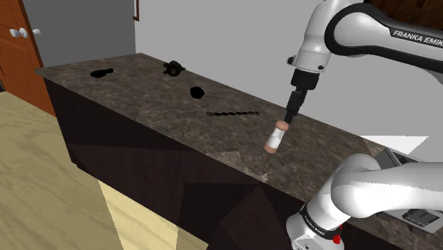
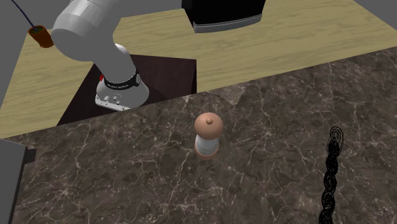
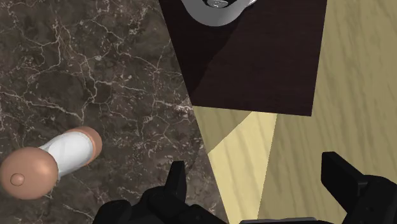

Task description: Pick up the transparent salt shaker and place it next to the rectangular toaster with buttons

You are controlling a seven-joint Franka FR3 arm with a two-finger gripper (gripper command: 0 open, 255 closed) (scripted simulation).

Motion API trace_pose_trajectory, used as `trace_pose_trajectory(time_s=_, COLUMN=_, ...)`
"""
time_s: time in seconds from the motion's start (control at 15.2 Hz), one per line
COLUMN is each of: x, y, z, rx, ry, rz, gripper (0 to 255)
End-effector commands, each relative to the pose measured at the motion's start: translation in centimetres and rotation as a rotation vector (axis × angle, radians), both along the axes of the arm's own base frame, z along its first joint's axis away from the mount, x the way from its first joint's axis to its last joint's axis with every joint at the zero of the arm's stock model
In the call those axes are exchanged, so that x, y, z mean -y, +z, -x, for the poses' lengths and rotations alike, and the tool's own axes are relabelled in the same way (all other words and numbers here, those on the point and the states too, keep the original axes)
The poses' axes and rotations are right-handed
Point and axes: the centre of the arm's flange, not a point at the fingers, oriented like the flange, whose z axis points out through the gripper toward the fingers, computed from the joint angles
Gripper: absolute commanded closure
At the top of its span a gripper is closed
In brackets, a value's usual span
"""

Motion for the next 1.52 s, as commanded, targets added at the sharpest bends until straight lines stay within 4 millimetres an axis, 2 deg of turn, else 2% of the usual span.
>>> trace_pose_trajectory(time_s=0.0, x=0.0, y=0.0, z=0.0, rx=0.000, ry=0.000, rz=0.000, gripper=0)
trace_pose_trajectory(time_s=0.73, x=13.6, y=-6.0, z=-2.2, rx=0.055, ry=0.062, rz=-0.059, gripper=0)
trace_pose_trajectory(time_s=1.45, x=26.8, y=-12.6, z=-5.6, rx=0.111, ry=0.124, rz=-0.117, gripper=0)
